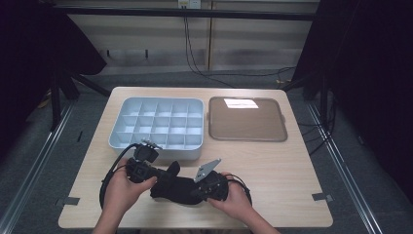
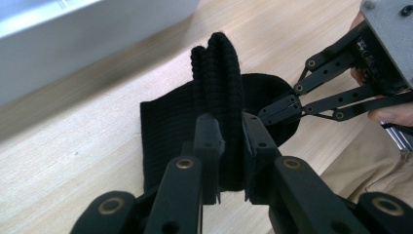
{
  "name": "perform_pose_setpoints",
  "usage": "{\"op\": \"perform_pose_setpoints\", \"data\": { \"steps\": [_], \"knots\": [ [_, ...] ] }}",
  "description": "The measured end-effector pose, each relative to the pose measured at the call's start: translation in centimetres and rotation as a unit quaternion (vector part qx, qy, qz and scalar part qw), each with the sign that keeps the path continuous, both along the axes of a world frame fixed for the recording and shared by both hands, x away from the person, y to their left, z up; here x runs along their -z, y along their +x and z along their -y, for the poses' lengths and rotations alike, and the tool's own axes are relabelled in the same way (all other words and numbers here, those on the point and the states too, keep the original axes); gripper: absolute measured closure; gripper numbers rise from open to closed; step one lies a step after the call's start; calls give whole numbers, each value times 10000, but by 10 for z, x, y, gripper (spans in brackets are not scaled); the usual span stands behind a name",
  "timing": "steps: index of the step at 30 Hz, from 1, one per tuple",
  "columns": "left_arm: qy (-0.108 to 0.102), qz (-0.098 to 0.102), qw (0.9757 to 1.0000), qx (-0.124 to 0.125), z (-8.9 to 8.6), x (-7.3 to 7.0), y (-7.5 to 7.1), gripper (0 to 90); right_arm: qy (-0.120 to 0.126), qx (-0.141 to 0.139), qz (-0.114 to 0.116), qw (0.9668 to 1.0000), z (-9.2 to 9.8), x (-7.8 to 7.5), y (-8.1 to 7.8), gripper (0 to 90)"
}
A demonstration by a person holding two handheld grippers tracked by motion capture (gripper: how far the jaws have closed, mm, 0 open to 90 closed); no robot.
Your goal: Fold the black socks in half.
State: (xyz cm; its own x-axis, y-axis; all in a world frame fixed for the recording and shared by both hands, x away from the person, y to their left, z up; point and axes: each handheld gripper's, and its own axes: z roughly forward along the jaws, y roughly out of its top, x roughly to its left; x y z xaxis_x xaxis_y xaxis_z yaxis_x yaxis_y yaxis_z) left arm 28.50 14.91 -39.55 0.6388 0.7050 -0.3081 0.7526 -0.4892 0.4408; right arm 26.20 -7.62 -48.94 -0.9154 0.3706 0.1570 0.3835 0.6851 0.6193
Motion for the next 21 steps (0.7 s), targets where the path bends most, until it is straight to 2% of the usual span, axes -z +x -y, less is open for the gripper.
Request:
{"op": "perform_pose_setpoints", "data": {
  "steps": [8, 15, 17, 18, 20, 21],
  "knots": [
    [89, -44, 9999, 85, 7, 5, 0, 795, 5, 37, -7, 10000, -3, 0, 0, 900],
    [73, -89, 9999, 40, 10, 10, 1, 795, 21, 42, -25, 10000, -6, 0, 1, 900],
    [104, -93, 9999, 31, 12, 12, 1, 795, 39, 33, -25, 10000, -8, 1, 1, 900],
    [170, -104, 9997, 110, 11, 12, 2, 795, 37, 25, -9, 10000, -9, 1, 1, 900],
    [230, -37, 9997, -29, 13, 14, 1, 795, 74, 41, -17, 10000, -10, 1, 0, 900],
    [288, -35, 9996, 14, 12, 15, 2, 795, 84, 64, -17, 9999, -10, 1, 0, 900]
  ]
}}
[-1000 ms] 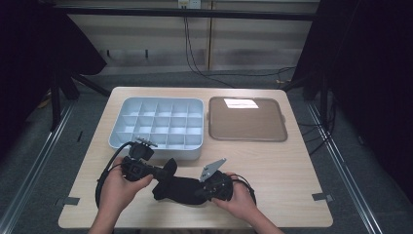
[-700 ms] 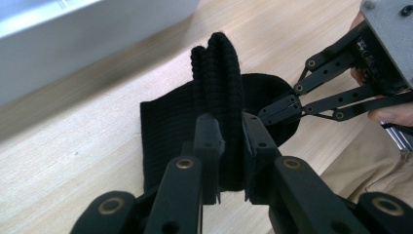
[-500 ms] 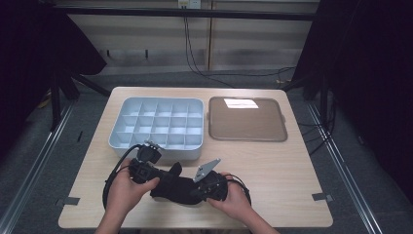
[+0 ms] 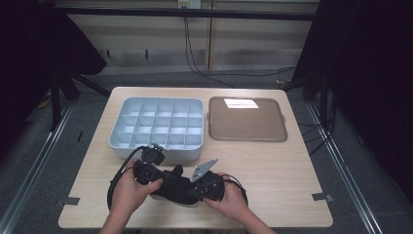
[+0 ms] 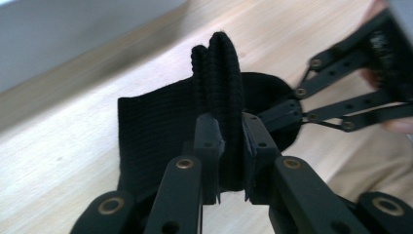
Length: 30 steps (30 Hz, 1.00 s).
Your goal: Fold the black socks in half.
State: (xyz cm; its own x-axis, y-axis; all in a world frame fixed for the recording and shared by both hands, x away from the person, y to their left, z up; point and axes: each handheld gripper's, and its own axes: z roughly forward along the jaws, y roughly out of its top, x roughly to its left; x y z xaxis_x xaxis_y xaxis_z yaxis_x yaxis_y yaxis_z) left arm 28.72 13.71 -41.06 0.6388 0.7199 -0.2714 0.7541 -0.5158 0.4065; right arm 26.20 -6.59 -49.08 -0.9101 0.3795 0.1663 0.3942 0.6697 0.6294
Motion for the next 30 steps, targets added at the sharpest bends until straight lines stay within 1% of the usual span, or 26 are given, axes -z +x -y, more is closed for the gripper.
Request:
{"op": "perform_pose_setpoints", "data": {
  "steps": [1, 3, 5, 6, 9, 10, 13, 14, 16, 18, 19, 20, 22, 24, 30],
  "knots": [
    [-43, -30, 10000, -56, 0, 2, 0, 795, -23, 3, 7, 10000, 0, 0, 0, 900],
    [118, 2, 9999, -50, -1, 3, 0, 795, -40, -32, 22, 10000, 0, -1, 0, 900],
    [84, 6, 9999, -55, -1, 4, 0, 795, -60, -16, 12, 10000, 1, -2, 0, 900],
    [106, 25, 9999, -92, -1, 4, 0, 795, -77, -13, 17, 10000, 3, -3, 0, 900],
    [55, 10, 9999, -117, -1, 3, 0, 795, -33, -2, 26, 10000, 6, -5, 1, 900],
    [51, 29, 9999, -131, -1, 3, 0, 795, 9, 43, 17, 10000, 12, -8, 1, 900],
    [40, 20, 9999, -154, 0, 4, 0, 795, 39, 89, 20, 10000, 16, -12, 1, 900],
    [66, -7, 9999, -111, 0, 5, 1, 796, 119, 138, 40, 9998, 22, -17, 0, 900],
    [86, -27, 9999, -88, -1, 6, 1, 796, 141, 170, 77, 9997, 28, -21, 1, 900],
    [83, -25, 9999, -93, -1, 6, 1, 795, 107, 248, 106, 9996, 34, -24, 0, 899],
    [83, -25, 9999, -93, -1, 6, 1, 796, 107, 248, 106, 9996, 34, -24, 0, 899],
    [42, -4, 9999, -147, 0, 6, 0, 795, 99, 267, 155, 9995, 41, -24, 1, 898],
    [54, -5, 9999, -140, 0, 5, 0, 796, 105, 342, 69, 9993, 48, -23, -1, 898],
    [88, -18, 9999, -89, 0, 6, 1, 795, 103, 354, 53, 9993, 51, -22, -3, 897],
    [77, -4, 9999, -71, 1, 5, -1, 795, -24, 322, 28, 9995, 52, -18, -5, 897]
  ]
}}
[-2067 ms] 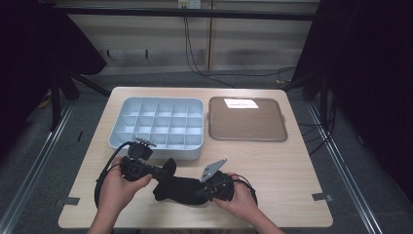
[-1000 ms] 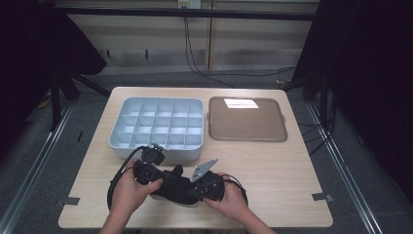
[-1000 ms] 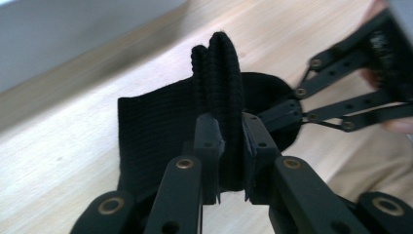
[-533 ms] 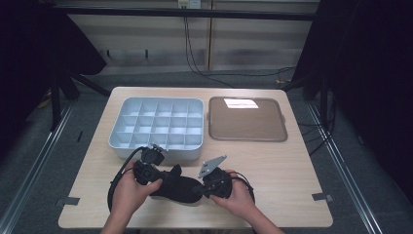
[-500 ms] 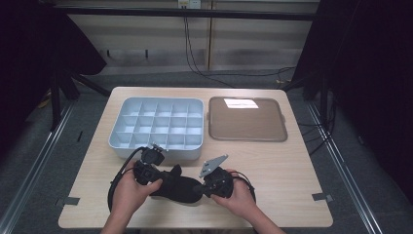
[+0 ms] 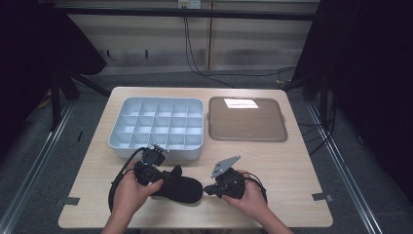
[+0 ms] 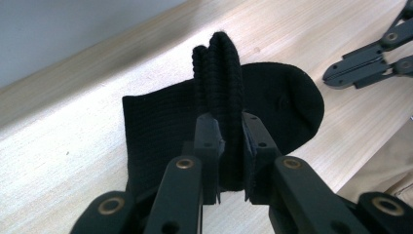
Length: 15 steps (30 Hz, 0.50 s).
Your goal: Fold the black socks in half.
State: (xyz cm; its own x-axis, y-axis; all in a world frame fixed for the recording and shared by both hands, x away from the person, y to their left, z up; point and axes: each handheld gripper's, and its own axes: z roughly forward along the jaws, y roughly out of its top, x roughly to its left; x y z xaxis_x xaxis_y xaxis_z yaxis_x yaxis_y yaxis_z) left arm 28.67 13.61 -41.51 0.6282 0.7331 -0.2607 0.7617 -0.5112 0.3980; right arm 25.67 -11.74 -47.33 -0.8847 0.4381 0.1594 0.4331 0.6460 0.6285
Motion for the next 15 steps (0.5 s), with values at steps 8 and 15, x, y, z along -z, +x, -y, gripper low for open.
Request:
{"op": "perform_pose_setpoints", "data": {
  "steps": [8, 15],
  "knots": [
    [-104, 111, 9998, 100, 5, -8, -6, 792, -155, -69, -78, 9998, -7, 15, 2, 897],
    [-58, 8, 9994, 329, 18, 0, -9, 789, -155, -74, -100, 9998, -10, 17, 3, 898]
  ]
}}
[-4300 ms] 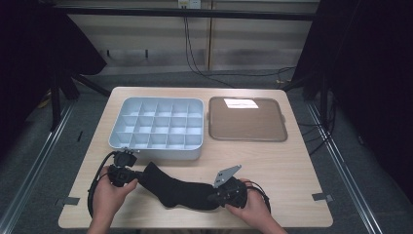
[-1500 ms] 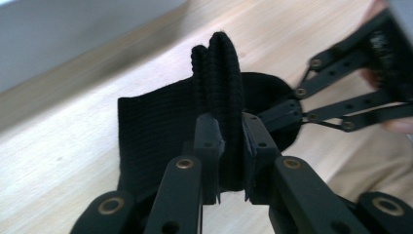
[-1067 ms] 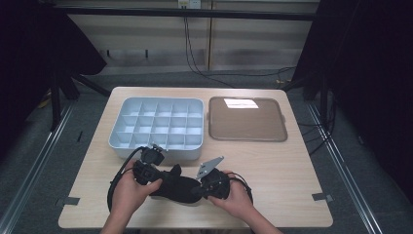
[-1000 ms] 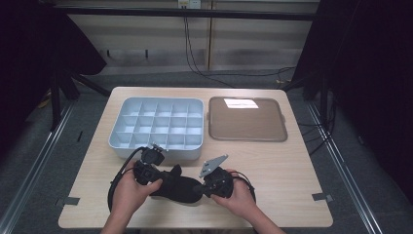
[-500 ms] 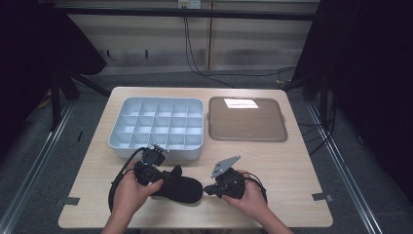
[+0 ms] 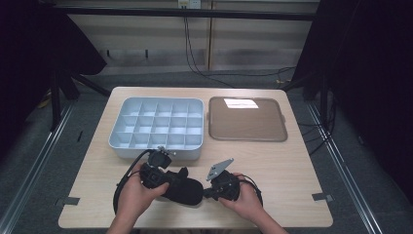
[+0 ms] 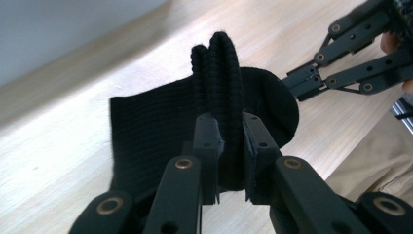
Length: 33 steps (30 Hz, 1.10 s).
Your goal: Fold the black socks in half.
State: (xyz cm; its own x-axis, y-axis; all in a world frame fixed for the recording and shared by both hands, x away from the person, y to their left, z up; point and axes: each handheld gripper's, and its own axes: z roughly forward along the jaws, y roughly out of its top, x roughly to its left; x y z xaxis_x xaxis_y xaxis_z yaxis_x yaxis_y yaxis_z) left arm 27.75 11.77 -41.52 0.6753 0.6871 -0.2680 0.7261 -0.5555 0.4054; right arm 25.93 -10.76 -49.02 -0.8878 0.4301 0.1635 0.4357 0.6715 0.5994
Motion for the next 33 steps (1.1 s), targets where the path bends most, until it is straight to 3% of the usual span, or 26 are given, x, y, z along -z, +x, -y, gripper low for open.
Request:
{"op": "perform_pose_setpoints", "data": {
  "steps": [7, 15, 25, 33],
  "knots": [
    [115, -133, 9997, 178, 18, 17, -5, 786, 6, 10, -20, 10000, 0, 0, 0, 898],
    [145, -183, 9996, 181, 25, 31, -7, 779, 9, 22, -3, 10000, 0, 0, 0, 898],
    [143, -294, 9992, 211, 26, 39, -7, 744, 75, 76, -56, 9999, 0, 1, 0, 897],
    [110, -292, 9992, 237, 25, 36, -7, 718, 87, 47, -37, 9999, 0, 1, 1, 895]
  ]
}}
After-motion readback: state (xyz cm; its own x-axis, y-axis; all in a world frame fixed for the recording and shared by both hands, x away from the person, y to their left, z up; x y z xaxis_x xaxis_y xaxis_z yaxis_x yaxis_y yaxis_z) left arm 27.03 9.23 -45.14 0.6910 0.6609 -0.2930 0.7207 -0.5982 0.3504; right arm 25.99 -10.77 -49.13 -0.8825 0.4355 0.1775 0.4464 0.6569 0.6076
